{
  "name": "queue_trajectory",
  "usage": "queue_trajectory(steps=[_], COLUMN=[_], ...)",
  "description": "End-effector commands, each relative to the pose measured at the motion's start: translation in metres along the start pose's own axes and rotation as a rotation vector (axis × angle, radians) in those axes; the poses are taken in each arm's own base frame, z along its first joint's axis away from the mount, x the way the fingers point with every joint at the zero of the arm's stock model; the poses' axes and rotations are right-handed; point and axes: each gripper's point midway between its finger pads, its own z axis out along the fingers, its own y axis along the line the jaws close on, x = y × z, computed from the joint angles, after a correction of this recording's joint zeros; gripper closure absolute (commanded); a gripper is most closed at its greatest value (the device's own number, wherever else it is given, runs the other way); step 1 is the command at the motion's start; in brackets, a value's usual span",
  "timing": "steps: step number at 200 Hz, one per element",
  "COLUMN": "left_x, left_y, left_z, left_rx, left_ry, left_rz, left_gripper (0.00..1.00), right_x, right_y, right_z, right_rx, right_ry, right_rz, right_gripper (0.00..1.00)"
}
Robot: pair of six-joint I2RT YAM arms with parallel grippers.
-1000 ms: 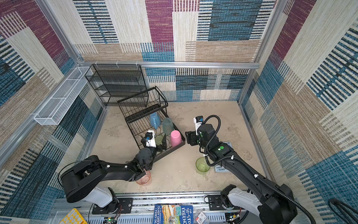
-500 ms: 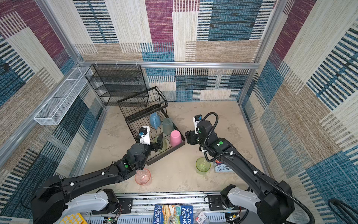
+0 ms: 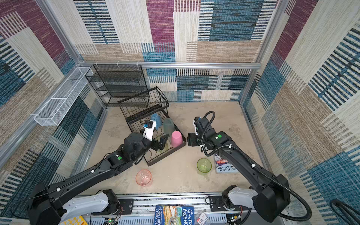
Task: Load cups into a dish rack
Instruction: Pick up the cup from the bottom-right of the table.
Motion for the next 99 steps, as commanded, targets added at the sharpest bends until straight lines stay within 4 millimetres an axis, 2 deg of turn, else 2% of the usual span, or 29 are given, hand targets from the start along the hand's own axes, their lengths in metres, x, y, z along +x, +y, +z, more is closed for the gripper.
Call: queue_trajectory(steps=[1, 18, 61, 99], left_x=[0.009, 0.008, 0.01, 0.016], left_y=[-0.01, -0.003, 0.016, 0.02], left_z=[0.001, 0.003, 0.005, 0.009], left_rx=[0.075, 0.066, 0.012, 0.002], left_ry=[0.056, 0.061, 0.076, 0.105], left_rz=[0.034, 0.006, -0.063, -0.092], left_gripper=[0.04, 0.04, 0.04, 0.04], right_x=[0.022, 0.032, 0.055, 0.074], right_y=[-0.01, -0.018, -0.025, -0.028], right_z=[-0.002, -0.003, -0.007, -0.01], right_rx=[0.045, 0.089, 0.117, 0.141], right_ry=[0.096, 0.132, 0.214, 0.265], right_rz=[0.044, 0.065, 0.11, 0.127], right_gripper=[0.36, 0.37, 0.4, 0.44])
